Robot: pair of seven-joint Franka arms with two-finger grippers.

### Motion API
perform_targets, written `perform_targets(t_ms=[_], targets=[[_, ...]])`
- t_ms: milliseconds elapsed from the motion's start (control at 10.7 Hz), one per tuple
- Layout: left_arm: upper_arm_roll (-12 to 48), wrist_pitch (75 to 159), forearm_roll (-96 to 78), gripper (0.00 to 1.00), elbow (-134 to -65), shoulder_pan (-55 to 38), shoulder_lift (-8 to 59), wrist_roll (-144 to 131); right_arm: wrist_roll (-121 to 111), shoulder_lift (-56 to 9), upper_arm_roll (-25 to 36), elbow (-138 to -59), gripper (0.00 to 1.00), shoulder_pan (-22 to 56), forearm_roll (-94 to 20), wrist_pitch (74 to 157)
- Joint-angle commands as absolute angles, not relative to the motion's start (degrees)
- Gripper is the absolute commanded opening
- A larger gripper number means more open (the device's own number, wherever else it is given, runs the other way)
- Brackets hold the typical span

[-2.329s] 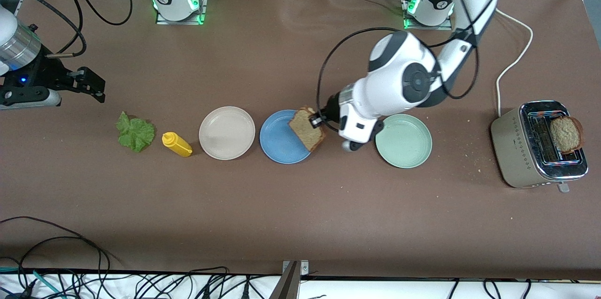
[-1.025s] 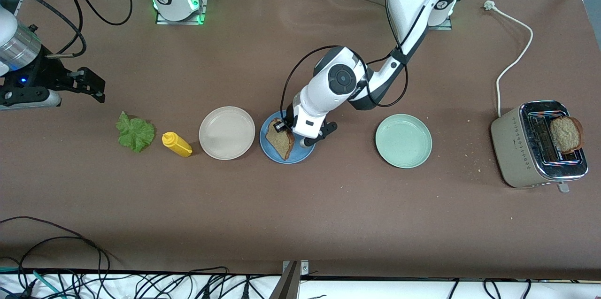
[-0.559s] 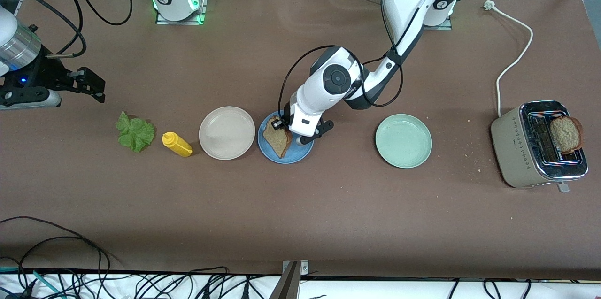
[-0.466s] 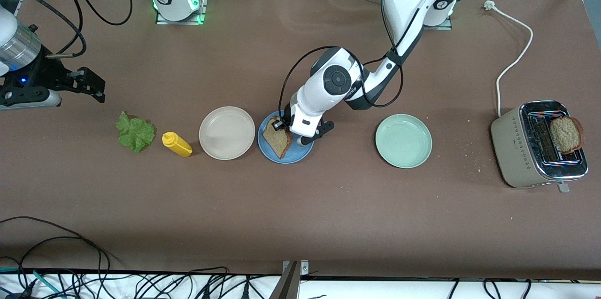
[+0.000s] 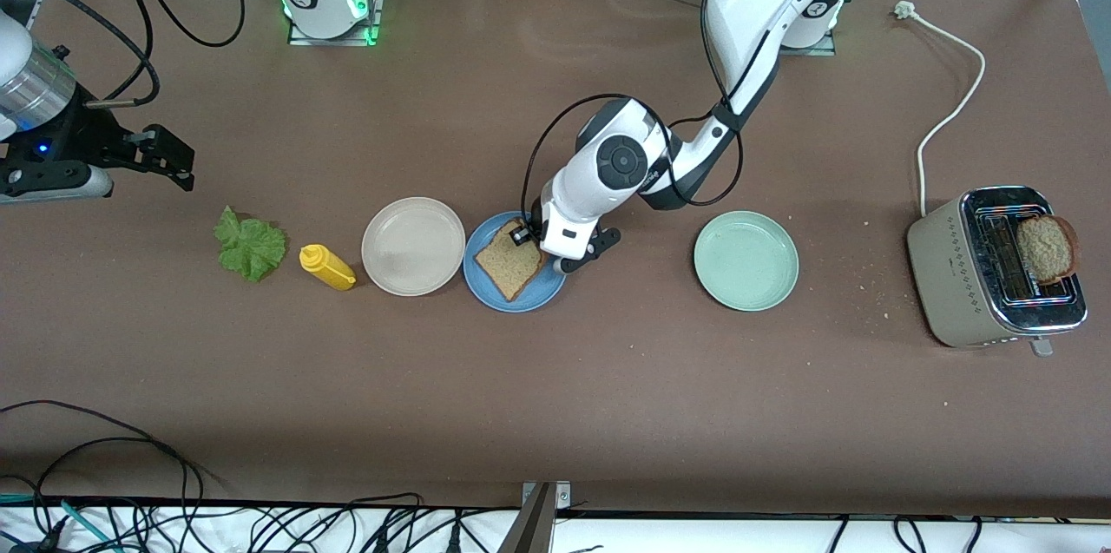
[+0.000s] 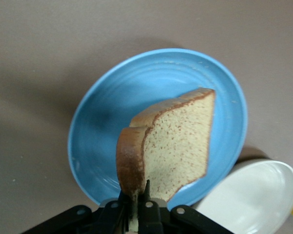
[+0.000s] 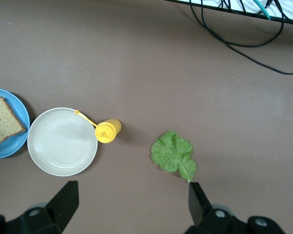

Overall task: Make sandwich in blue plate with both arms
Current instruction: 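Lay the bread slice flat on the blue plate and open the left gripper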

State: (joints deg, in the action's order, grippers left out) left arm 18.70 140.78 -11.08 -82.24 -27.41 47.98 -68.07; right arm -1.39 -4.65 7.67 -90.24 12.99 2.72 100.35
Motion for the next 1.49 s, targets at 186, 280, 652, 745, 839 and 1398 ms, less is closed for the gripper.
perform_targets(t_ms=[186, 280, 652, 745, 839, 1398], targets=[[18.37, 138.34, -9.32, 0.00, -81.12, -27.77, 49.92, -68.82, -0.79, -5.27, 7.65, -88.68, 1.00, 12.92, 2.55, 100.37], [18.37, 138.25, -9.32, 0.04, -81.21, -27.86, 49.92, -68.82, -0.79, -5.27, 7.65, -88.68, 1.00, 12.92, 2.55, 100.37], [18.19, 138.16, -9.32, 1.00, -81.04, -27.69, 49.31, -69.08, -0.79, -5.54, 7.65, -88.68, 1.00, 12.92, 2.55, 100.37], [18.28, 138.08, -9.32, 1.00, -80.95, -27.42, 48.96, -69.08, -0.79, -5.54, 7.65, -88.68, 1.00, 12.92, 2.55, 100.37], [18.19, 136.77, -9.32, 1.00, -80.51, -27.33, 48.61, -69.08, -0.79, -5.54, 7.65, -88.68, 1.00, 12.92, 2.55, 100.37], [18.28, 116.40, -7.92, 1.00, -80.42, -17.60, 35.10, -67.77, -0.88, -5.63, 7.65, -88.68, 1.00, 12.83, 2.55, 101.16]])
